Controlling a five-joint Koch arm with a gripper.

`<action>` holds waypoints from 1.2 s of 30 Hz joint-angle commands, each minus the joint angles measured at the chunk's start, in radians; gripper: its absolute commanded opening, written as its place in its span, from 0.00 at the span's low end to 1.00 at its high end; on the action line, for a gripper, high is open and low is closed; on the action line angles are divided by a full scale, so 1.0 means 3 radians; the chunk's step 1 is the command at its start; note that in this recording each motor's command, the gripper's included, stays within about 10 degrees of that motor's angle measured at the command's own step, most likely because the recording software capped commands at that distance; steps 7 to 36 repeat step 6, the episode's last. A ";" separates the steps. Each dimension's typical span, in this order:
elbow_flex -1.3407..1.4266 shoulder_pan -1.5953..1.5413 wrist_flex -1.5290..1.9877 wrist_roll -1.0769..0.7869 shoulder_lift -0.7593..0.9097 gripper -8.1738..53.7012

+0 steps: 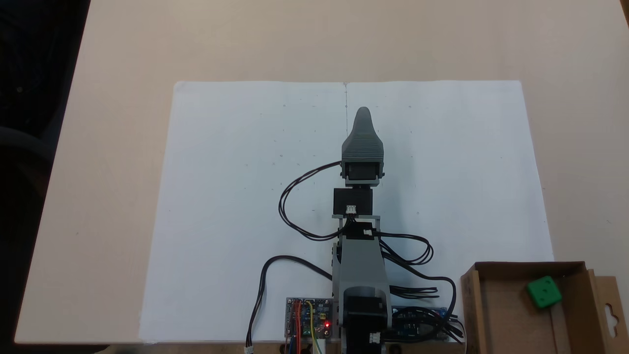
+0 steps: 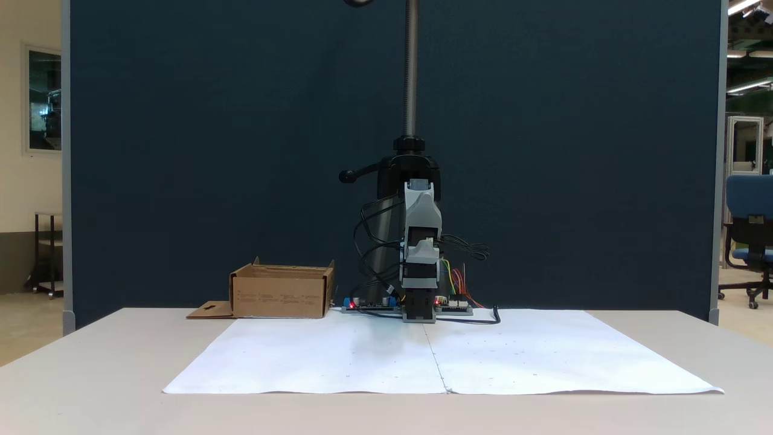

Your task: Grasp a green dice and put it in the bin.

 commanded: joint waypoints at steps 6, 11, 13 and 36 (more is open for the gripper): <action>0.0225 -0.0015 -0.0169 -0.0199 0.0363 0.85; 0.0225 -0.0015 -0.0169 -0.0199 0.0363 0.85; 0.0225 -0.0015 -0.0169 -0.0199 0.0363 0.85; 0.0225 -0.0015 -0.0169 -0.0199 0.0363 0.85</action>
